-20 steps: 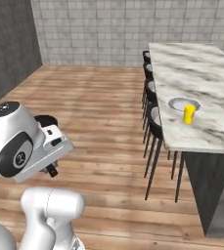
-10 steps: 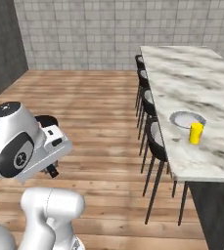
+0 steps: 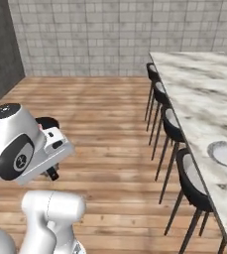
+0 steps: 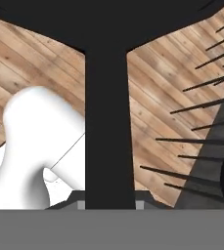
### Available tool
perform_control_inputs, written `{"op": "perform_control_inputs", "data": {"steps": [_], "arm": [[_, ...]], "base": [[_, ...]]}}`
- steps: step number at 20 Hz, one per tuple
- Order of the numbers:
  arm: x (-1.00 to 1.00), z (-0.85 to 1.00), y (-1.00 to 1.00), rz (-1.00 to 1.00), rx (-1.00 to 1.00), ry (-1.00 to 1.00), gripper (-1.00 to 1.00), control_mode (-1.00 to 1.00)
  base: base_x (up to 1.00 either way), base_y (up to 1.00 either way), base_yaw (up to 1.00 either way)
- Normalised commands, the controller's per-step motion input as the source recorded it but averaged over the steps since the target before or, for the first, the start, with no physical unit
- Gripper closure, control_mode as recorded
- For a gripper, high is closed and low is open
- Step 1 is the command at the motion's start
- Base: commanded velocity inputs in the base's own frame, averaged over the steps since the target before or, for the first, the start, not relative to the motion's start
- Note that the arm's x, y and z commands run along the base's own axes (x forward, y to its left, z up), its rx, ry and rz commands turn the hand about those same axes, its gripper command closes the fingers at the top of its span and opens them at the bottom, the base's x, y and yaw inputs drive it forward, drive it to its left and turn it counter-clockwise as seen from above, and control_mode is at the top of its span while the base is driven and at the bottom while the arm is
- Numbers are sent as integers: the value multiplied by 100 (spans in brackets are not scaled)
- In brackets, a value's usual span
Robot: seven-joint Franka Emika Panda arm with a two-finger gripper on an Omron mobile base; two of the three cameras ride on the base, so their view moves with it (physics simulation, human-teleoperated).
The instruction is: Pick up the pan with the steak in it and place it on the dining table. Then place the steak on the plate.
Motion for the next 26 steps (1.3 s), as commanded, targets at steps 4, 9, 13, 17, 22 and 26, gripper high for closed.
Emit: {"op": "perform_control_inputs", "data": {"steps": [4,9,13,17,22,26], "arm": [[0,0,0,0,0,0,100,100],[0,0,0,0,0,0,100,100],[0,0,0,0,0,0,100,100],[0,0,0,0,0,0,100,100],[0,0,0,0,0,0,100,100],[0,0,0,0,0,0,100,100]], "base": [[100,60,-4],[100,50,-7],[100,45,-10],[76,23,-23],[7,3,-49],[0,0,-50]]}}
